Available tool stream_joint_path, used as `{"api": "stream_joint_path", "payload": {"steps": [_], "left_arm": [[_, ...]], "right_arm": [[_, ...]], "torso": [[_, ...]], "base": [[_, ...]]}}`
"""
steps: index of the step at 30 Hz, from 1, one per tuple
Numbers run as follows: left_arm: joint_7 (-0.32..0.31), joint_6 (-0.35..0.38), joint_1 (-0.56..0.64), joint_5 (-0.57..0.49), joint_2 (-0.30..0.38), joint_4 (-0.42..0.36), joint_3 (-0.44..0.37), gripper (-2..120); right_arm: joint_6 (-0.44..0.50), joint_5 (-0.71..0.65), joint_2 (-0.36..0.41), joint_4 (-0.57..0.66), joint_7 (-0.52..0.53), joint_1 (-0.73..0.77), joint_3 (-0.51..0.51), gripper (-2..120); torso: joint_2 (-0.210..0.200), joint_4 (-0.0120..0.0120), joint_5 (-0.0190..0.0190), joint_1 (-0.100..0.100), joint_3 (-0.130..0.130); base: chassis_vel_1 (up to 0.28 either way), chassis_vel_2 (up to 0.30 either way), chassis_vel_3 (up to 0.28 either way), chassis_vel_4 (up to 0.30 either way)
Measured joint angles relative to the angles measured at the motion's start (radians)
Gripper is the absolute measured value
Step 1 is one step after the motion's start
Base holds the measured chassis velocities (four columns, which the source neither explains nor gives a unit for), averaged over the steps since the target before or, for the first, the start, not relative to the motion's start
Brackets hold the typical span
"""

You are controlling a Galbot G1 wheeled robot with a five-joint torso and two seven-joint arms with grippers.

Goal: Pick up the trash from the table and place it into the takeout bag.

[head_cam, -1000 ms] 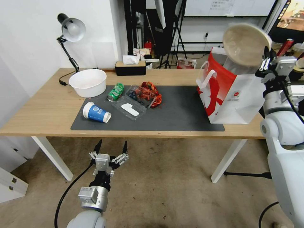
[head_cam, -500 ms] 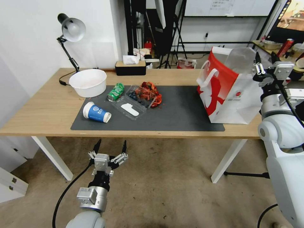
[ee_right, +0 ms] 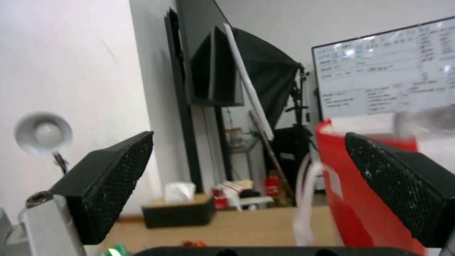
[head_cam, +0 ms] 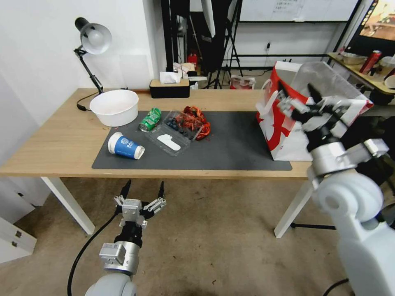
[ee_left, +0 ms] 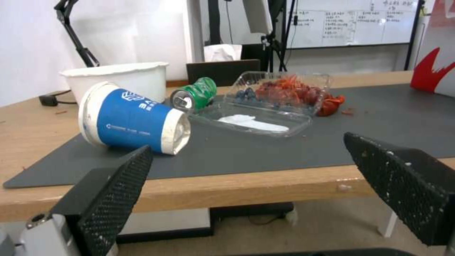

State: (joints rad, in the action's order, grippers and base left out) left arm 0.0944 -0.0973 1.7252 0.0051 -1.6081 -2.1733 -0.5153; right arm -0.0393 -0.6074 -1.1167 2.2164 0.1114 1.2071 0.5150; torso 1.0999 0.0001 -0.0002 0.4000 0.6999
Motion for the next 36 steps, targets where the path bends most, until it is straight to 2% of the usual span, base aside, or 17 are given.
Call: {"api": "stream_joint_path", "payload": {"steps": [1,4,8,13,20,36], "left_arm": [[0.0,0.0,0.0,0.0,0.0,0.0,0.0,100],[0.0,0.0,-0.001,-0.008,0.0,0.001,-0.002,100],[-0.001,-0.001,-0.004,-0.011,0.0,0.006,-0.004,100],[-0.001,-0.001,-0.006,-0.012,0.0,0.007,-0.004,100],[-0.001,-0.003,-0.007,-0.013,0.0,0.01,-0.003,100],[-0.004,0.002,-0.02,-0.024,0.0,0.006,0.002,100]], "right_arm": [[0.0,0.0,0.0,0.0,0.0,0.0,0.0,100],[0.078,0.127,-0.021,-0.004,0.008,0.117,-0.01,100],[0.136,0.219,-0.037,0.002,0.036,0.231,-0.013,100],[0.171,0.267,-0.046,-0.005,0.057,0.305,-0.008,100],[0.26,0.348,-0.08,-0.095,0.094,0.446,-0.016,100],[0.278,0.359,-0.097,-0.122,0.108,0.454,-0.036,100]], "torso": [[0.0,0.0,0.0,0.0,0.0],[0.0,-0.0001,0.0002,0.0,0.0],[0.0,-0.0002,0.0001,0.0,0.0],[0.0,0.0,0.0,0.0,0.0],[0.0,-0.0002,0.0003,0.0,0.0],[0.0,0.0,0.0002,0.0,0.0]], "base": [[0.0,0.0,0.0,0.0],[0.0,0.0,0.0,0.0],[0.0,0.0,0.0,0.0],[0.0,0.0,0.0,0.0],[0.0,0.0,0.0,0.0],[0.0,0.0,0.0,0.0]]}}
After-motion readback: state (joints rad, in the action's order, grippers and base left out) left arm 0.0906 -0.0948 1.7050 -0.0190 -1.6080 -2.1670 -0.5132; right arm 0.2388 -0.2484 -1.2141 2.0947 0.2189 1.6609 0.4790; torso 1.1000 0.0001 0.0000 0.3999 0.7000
